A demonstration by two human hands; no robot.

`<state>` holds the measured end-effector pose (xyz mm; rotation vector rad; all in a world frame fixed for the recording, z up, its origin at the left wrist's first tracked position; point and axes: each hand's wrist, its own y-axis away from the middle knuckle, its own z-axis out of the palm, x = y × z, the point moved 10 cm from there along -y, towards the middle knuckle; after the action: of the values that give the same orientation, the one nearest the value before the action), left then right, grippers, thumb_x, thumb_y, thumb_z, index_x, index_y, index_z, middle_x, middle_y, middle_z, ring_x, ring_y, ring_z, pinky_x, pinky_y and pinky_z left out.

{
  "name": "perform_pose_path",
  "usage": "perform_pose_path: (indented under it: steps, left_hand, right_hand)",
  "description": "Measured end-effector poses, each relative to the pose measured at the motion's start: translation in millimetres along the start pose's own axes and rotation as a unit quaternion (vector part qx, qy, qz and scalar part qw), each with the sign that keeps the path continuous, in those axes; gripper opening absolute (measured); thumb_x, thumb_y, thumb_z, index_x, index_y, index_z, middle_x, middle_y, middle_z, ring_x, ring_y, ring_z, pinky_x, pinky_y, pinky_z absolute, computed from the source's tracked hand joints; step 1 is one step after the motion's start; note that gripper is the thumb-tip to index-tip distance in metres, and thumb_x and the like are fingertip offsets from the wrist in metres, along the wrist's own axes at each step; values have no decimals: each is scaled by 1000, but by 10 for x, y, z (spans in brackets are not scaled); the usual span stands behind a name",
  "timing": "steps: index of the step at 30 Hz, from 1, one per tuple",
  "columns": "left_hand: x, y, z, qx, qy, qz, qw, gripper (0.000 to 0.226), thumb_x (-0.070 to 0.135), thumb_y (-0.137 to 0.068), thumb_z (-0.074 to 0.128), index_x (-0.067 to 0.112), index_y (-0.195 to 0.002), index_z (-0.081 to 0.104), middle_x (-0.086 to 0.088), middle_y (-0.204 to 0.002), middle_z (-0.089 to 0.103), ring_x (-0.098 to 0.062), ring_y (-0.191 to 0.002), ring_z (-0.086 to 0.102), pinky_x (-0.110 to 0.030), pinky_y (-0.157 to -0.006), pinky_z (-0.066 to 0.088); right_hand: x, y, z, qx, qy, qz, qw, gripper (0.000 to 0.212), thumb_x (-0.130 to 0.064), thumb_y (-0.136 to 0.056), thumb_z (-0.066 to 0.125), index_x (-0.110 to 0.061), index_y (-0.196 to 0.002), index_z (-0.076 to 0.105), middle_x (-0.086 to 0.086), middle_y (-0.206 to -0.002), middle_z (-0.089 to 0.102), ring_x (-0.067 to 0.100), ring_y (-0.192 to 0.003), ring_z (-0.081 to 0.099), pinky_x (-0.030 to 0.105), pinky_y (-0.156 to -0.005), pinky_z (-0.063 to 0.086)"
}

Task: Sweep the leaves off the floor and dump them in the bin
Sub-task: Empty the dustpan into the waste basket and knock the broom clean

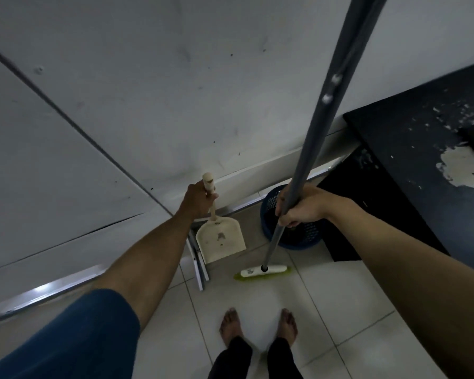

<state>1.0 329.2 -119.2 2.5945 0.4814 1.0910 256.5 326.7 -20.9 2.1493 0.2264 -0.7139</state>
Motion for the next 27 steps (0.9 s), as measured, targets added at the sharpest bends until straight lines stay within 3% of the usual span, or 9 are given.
perform_pose_path:
  steps: [5, 9, 15, 17, 20, 22, 25, 27]
  left_hand:
    - [-125, -218, 46, 2, 14, -15, 1000, 34, 18, -90, 71, -1, -118, 67, -21, -116, 70, -34, -112, 65, -37, -98, 49]
    - [-132, -322, -37, -9, -5, -31, 999, 52, 30, -89, 72, 0, -130, 59, -18, -127, 65, -34, -120, 60, -38, -102, 48]
    - [-108, -185, -245, -51, -24, -42, 998, 73, 32, -89, 72, 0, -147, 40, -18, -147, 50, -32, -135, 49, -39, -110, 43]
    - [-17, -47, -407, -62, -20, -39, 997, 69, 24, -88, 71, 1, -146, 41, -17, -146, 51, -30, -133, 51, -35, -108, 44]
    - [334, 330, -618, -118, 132, 46, 983, 63, 4, -82, 72, 14, -142, 53, -4, -144, 57, -17, -127, 57, -27, -100, 50]
    - [588, 699, -662, -178, 197, 129, 955, 65, 11, -79, 78, 22, -140, 56, 7, -140, 60, -7, -124, 59, -23, -97, 53]
    - [715, 909, -762, -112, 168, 169, 965, 64, 37, -75, 83, 26, -133, 60, 13, -129, 66, 1, -113, 64, -21, -96, 54]
    - [680, 873, -875, -17, 175, 166, 970, 51, 34, -82, 78, 20, -129, 63, 8, -120, 70, -1, -105, 68, -25, -93, 57]
  right_hand:
    - [-165, -228, 111, -9, 17, -20, 1000, 13, -4, -76, 81, -12, -82, 73, -16, -57, 69, -4, -51, 65, 15, -53, 52]
    - [-353, -383, 238, -15, 34, -43, 998, 16, -5, -76, 83, -16, -79, 73, -21, -55, 67, -6, -49, 63, 11, -48, 47]
    - [-584, -563, 491, -38, 85, -73, 993, 19, -17, -75, 85, -29, -75, 70, -16, -64, 69, -7, -61, 65, 16, -59, 48]
    - [-629, -597, 550, -45, 82, -72, 993, 18, -16, -74, 85, -28, -75, 71, -20, -66, 71, -8, -62, 66, 18, -61, 50]
    - [-716, -696, 652, -51, 77, -74, 993, 21, -12, -72, 86, -26, -74, 70, -17, -63, 70, -4, -60, 66, 23, -62, 54]
    - [-815, -786, 751, -53, 81, -81, 992, 26, -10, -72, 85, -27, -74, 66, -14, -63, 67, -4, -57, 65, 15, -56, 52]
    - [-955, -950, 909, -58, 110, -96, 988, 26, -13, -78, 82, -24, -88, 61, -10, -79, 68, -1, -66, 67, 4, -47, 44]
    - [-1024, -1091, 960, -49, 95, -92, 990, 32, -10, -78, 83, -19, -101, 62, -1, -89, 73, 14, -76, 74, 7, -51, 50]
